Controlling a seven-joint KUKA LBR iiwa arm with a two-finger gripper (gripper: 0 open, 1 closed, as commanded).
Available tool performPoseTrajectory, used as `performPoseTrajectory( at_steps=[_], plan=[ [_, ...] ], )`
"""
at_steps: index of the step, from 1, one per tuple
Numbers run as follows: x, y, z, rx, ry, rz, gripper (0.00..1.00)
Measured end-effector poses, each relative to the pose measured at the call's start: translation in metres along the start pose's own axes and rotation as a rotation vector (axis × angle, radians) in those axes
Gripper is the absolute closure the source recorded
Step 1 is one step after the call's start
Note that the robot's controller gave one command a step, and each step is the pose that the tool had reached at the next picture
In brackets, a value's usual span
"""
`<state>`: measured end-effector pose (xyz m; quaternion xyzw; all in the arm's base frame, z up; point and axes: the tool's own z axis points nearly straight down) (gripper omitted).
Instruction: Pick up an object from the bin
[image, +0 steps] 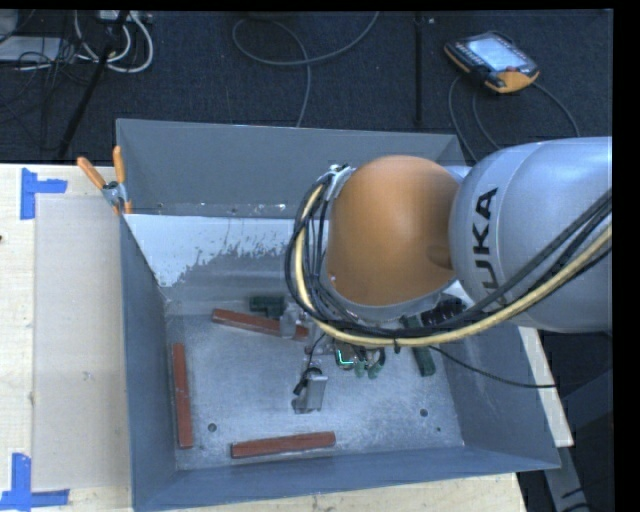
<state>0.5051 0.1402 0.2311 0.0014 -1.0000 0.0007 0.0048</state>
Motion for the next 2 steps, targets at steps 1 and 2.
performPoseTrajectory(
  at_steps=[1, 2],
  plan=[
    [-0.002, -0.001, -0.004, -0.001, -0.008, 0.004, 0.0],
    [0.016, 0.035, 0.048, -0.002, -0.015, -0.014, 0.0]
  ],
)
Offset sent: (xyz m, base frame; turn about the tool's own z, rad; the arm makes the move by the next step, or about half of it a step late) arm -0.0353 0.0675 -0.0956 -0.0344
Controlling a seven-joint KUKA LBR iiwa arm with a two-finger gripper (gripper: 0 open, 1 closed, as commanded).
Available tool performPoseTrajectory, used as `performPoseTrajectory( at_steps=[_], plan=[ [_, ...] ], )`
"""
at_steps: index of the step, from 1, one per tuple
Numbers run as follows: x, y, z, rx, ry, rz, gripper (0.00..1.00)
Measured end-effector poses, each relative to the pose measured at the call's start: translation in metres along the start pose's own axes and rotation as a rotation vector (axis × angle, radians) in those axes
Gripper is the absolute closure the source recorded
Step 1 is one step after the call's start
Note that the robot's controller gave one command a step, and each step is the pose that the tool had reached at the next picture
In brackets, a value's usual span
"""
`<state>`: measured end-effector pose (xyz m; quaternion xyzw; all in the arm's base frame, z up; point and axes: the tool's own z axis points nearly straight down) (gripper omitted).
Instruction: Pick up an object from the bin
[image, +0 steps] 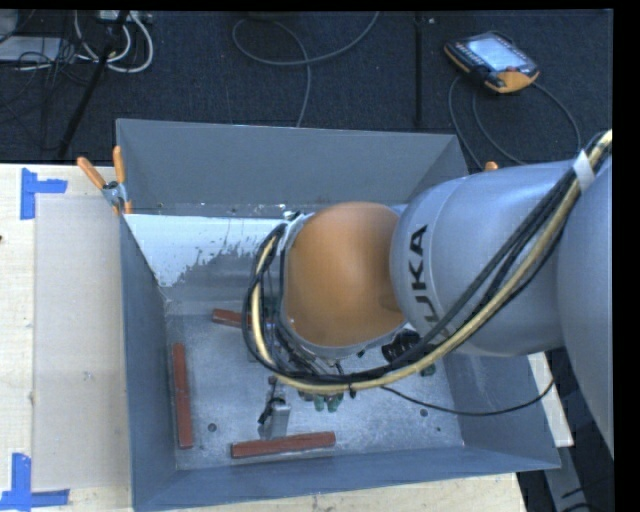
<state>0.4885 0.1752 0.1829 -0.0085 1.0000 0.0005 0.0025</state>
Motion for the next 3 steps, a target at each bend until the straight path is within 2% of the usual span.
performPoseTrajectory(
  at_steps=[1, 2, 3],
  plan=[
    [-0.007, -0.021, 0.066, -0.001, 0.004, -0.038, 0.0],
    [0.011, -0.05, 0.078, 0.002, 0.011, -0.169, 0.0],
    [0.016, -0.014, 0.108, 0.001, 0.009, -0.285, 1.0]
  ],
)
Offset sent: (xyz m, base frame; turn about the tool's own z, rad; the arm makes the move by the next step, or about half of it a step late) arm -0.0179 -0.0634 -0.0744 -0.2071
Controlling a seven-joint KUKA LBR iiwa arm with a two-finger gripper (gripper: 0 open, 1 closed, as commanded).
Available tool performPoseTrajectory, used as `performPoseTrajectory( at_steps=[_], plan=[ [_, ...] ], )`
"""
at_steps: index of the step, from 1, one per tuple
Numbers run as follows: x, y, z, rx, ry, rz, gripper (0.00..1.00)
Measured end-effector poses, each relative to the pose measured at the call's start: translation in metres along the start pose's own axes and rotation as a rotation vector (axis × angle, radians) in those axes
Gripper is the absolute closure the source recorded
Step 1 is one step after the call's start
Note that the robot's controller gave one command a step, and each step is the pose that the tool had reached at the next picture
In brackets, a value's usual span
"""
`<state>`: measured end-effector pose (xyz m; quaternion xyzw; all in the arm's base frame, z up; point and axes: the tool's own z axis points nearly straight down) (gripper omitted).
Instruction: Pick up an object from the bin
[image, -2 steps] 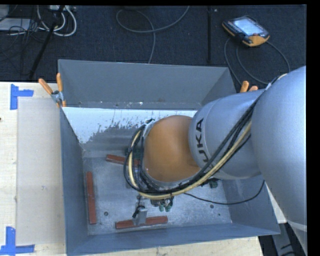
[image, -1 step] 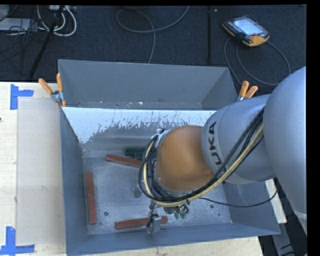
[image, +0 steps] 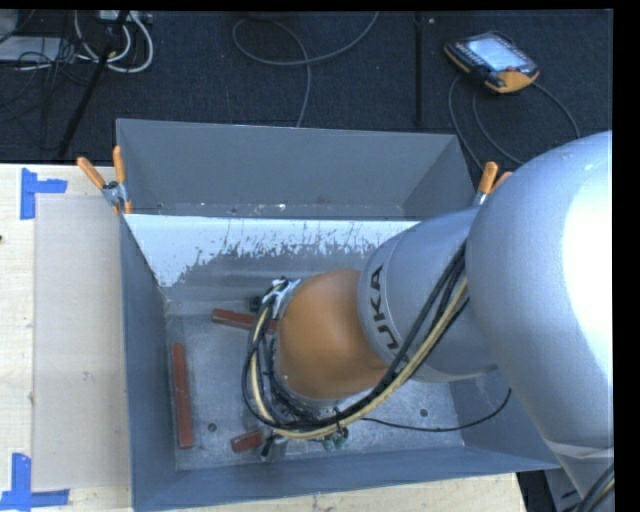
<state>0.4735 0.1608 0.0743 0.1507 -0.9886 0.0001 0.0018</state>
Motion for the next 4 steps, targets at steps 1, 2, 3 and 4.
performPoseTrajectory(
  at_steps=[1, 2, 3, 4],
  plan=[
    [0.0, 0.0, 0.0, 0.0, 0.0, 0.002, 1.0],
    [-0.009, 0.003, -0.053, 0.0, 0.004, -0.009, 1.0],
    [-0.018, -0.044, -0.122, -0.001, 0.0, 0.059, 1.0],
    [-0.022, -0.033, -0.15, 0.003, -0.004, 0.077, 1.0]
  ],
)
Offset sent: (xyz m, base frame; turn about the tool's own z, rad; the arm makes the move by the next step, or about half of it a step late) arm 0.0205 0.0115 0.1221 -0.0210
